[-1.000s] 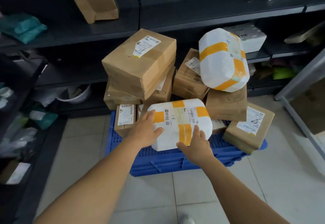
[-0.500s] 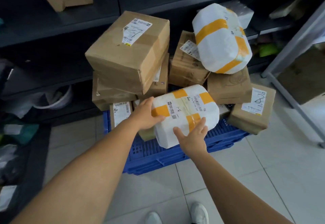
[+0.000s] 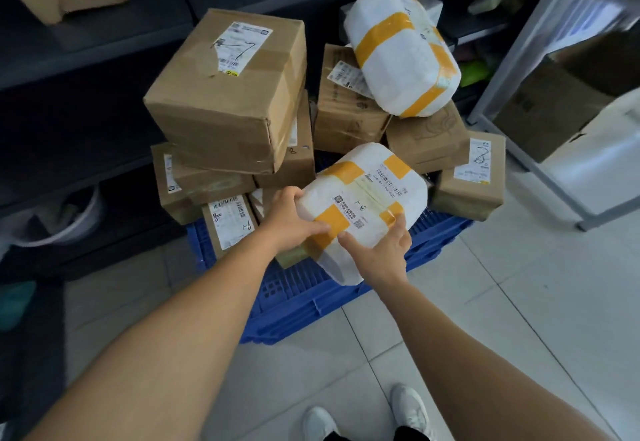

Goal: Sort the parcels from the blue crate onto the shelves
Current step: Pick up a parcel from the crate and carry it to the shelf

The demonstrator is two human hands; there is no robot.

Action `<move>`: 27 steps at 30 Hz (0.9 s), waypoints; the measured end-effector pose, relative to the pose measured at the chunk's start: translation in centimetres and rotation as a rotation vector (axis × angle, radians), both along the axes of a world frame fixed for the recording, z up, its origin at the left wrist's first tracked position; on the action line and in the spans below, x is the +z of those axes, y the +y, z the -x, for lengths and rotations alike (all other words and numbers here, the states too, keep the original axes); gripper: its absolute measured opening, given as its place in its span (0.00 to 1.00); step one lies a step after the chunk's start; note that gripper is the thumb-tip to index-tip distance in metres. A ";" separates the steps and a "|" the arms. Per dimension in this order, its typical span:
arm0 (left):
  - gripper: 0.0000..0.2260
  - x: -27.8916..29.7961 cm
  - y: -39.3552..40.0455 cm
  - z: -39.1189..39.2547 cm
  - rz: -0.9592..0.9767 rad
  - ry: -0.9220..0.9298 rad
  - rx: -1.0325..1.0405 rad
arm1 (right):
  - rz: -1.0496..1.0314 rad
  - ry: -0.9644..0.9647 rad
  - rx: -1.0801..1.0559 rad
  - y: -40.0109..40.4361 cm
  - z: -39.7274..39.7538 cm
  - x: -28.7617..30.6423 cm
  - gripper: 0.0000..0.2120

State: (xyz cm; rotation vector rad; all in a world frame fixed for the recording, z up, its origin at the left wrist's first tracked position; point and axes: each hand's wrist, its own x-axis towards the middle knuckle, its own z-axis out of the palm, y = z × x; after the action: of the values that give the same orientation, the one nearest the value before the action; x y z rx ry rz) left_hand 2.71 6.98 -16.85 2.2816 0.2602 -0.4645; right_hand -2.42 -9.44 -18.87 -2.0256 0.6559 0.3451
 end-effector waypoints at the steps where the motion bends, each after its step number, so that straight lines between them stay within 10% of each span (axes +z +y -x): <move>1: 0.39 0.2 -0.3 0.5 0.004 -0.017 0.003 | 0.013 -0.001 0.003 -0.3 0.3 0.1 0.55; 27: 0.36 11.8 -12.4 29.5 0.088 -0.414 0.708 | -0.032 -0.392 0.866 -12.1 14.1 13.5 0.58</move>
State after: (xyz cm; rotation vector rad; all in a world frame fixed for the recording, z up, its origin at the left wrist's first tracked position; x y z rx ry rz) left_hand -26.76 -5.43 -5.06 1.9700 0.7729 0.3476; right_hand -16.56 -21.49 -5.41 -2.1677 -0.4954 0.4257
